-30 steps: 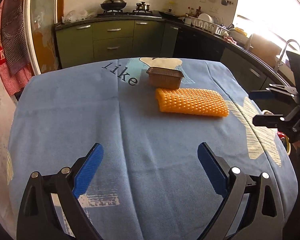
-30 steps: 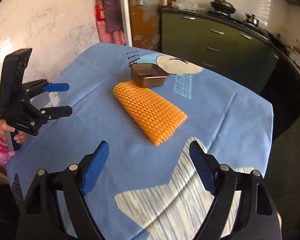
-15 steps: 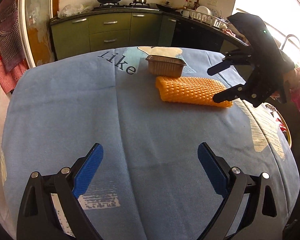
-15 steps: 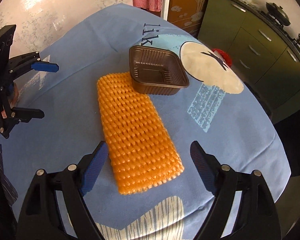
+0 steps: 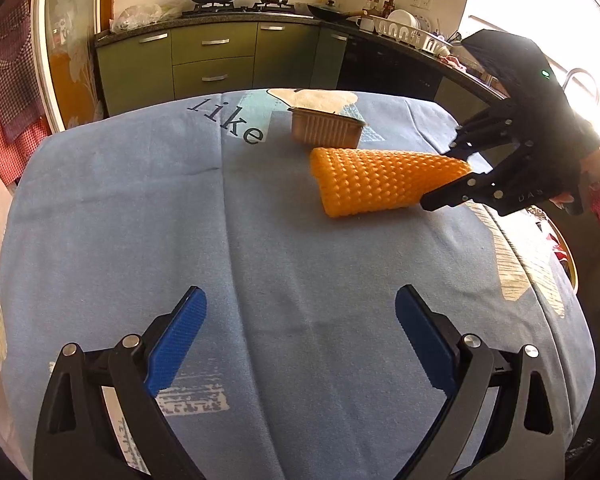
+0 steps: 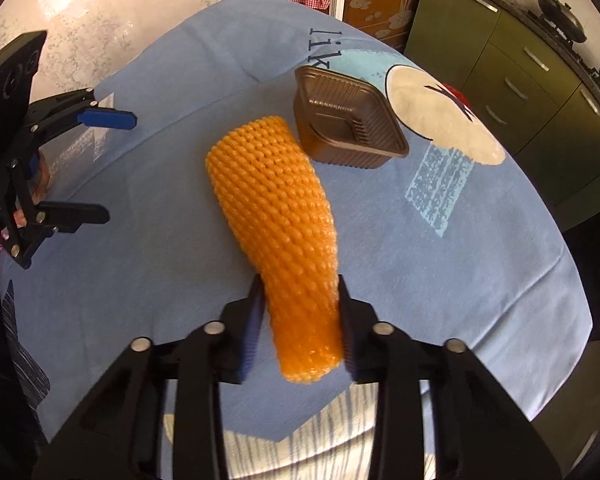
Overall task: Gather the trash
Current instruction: 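Grasp the orange mesh sponge with the right gripper and lift it, then carry the orange sponge over the yellow bin and open the right gripper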
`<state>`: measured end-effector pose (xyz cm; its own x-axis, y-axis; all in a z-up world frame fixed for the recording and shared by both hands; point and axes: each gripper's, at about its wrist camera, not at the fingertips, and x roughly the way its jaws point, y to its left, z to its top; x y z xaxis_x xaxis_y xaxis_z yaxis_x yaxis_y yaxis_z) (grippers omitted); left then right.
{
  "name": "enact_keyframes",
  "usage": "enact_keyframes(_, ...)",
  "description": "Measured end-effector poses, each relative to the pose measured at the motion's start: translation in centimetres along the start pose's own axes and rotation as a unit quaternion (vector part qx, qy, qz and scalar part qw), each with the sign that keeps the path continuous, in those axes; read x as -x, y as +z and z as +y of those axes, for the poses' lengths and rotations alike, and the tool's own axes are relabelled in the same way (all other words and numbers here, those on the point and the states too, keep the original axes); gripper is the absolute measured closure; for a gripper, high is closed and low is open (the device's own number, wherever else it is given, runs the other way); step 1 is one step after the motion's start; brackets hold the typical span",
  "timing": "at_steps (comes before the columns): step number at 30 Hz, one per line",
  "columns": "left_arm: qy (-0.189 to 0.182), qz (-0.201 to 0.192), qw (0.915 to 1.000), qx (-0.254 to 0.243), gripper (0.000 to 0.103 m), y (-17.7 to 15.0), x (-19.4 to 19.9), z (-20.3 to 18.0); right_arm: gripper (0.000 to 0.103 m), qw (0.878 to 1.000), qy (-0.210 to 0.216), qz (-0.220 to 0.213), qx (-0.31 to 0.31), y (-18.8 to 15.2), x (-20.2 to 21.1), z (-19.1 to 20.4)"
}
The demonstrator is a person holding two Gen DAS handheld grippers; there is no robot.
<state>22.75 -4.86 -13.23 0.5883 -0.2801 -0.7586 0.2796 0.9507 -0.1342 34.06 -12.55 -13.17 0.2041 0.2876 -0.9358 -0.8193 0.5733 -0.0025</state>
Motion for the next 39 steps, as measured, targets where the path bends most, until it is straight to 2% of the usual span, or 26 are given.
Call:
enact_keyframes(6,0.005,-0.003,1.0,-0.007,0.009,-0.2,0.2,-0.4,0.077,0.999,0.022,-0.035,-0.01,-2.3,2.8,4.2)
enact_keyframes(8,0.005,-0.004,0.9999,-0.009,0.009,-0.3,0.2,-0.5,0.077,0.999,0.017,-0.046,-0.018,-3.4,3.8,5.4)
enact_keyframes(13,0.002,-0.004,0.9999,-0.013,0.009,-0.3,0.3,-0.9,0.077,0.991,-0.017,-0.085,-0.105,-8.3,7.4,6.3)
enact_keyframes(16,0.003,-0.005,0.9998,-0.019,0.009,-0.5,0.3,-1.2,0.077,0.974,-0.058,-0.101,-0.193,-13.5,10.0,5.6)
enact_keyframes(18,0.002,-0.006,0.9997,-0.024,0.009,-0.5,0.4,-1.5,0.076,0.955,-0.093,-0.101,-0.263,-17.5,11.4,4.5)
enact_keyframes(20,0.0,-0.006,0.9996,-0.028,0.009,-0.6,0.4,-1.7,0.076,0.928,-0.12,-0.099,-0.337,-21.8,12.7,3.2)
enact_keyframes(22,0.0,-0.005,0.9995,-0.032,0.009,-0.7,0.3,-1.9,0.075,0.892,-0.15,-0.095,-0.416,-26.5,14.0,2.1)
enact_keyframes(23,0.0,-0.004,0.9994,-0.033,0.009,-0.7,0.3,-2.0,0.075,0.868,-0.164,-0.092,-0.459,-28.9,14.5,1.6)
enact_keyframes(27,0.0,0.0,0.9994,-0.035,0.009,-0.8,0.1,-2.1,0.074,0.788,-0.197,-0.094,-0.575,-36.2,15.4,0.3)
enact_keyframes(29,0.0,0.0,0.9993,-0.036,0.009,-0.8,0.0,-2.1,0.073,0.756,-0.205,-0.1,-0.613,-38.7,15.4,-0.3)
enact_keyframes(33,0.0,0.002,0.9993,-0.038,0.009,-0.9,0.0,-2.2,0.066,0.726,-0.217,-0.094,-0.646,-40.6,14.6,-1.5)
enact_keyframes(34,0.001,0.002,0.9993,-0.038,0.009,-0.8,0.0,-2.2,0.061,0.72,-0.223,-0.09,-0.652,-41.2,14.4,-1.8)
enact_keyframes(35,0.001,0.001,0.9992,-0.039,0.009,-0.9,0.0,-2.2,0.05,0.713,-0.23,-0.085,-0.657,-41.4,14.2,-2.1)
enact_keyframes(37,0.002,0.001,0.9992,-0.04,0.009,-0.9,0.0,-2.3,0.038,0.705,-0.241,-0.08,-0.662,-41.3,13.7,-2.3)
enact_keyframes(39,0.002,0.002,0.9991,-0.042,0.009,-0.9,0.0,-2.3,0.035,0.702,-0.254,-0.079,-0.66,-41.3,13.9,-2.0)
